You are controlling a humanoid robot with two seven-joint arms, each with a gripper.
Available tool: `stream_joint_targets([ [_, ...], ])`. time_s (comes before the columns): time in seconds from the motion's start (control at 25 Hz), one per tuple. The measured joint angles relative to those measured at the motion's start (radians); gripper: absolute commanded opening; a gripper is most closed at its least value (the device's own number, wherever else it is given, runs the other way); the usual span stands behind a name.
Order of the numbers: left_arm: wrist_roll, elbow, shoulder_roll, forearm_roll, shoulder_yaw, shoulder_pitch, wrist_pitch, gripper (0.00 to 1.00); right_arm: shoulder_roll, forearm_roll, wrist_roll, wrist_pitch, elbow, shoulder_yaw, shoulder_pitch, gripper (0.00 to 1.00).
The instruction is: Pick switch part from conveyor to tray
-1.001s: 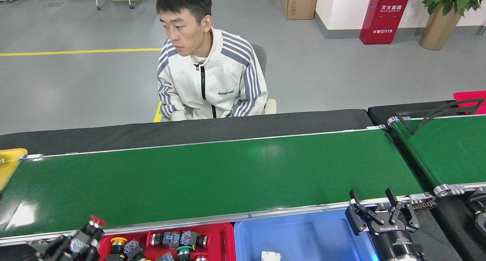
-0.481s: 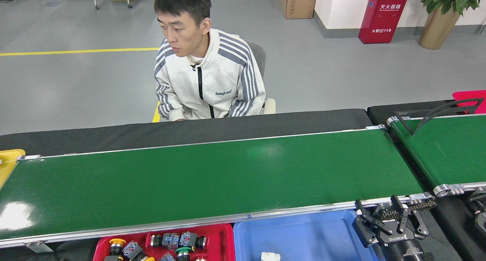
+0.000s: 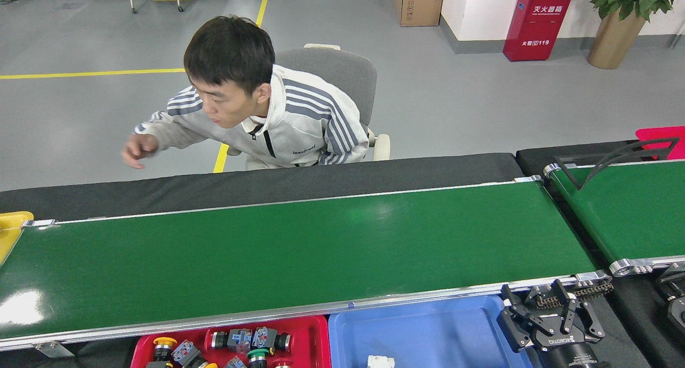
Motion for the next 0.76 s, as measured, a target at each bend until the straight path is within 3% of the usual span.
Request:
stream_joint_targets([
  [0.52, 0.002, 0.011, 0.027, -0.007, 0.0, 0.004, 0.039, 1.0, 0.012, 0.0, 0.0, 0.002, -0.023, -0.002, 0.013, 1.0],
  [0.76, 0.002, 0.014, 0.027, -0.007, 0.0, 0.004, 0.059, 1.0, 0.044, 0.0, -0.006, 0.004, -0.036, -0.017, 0.018, 1.0],
])
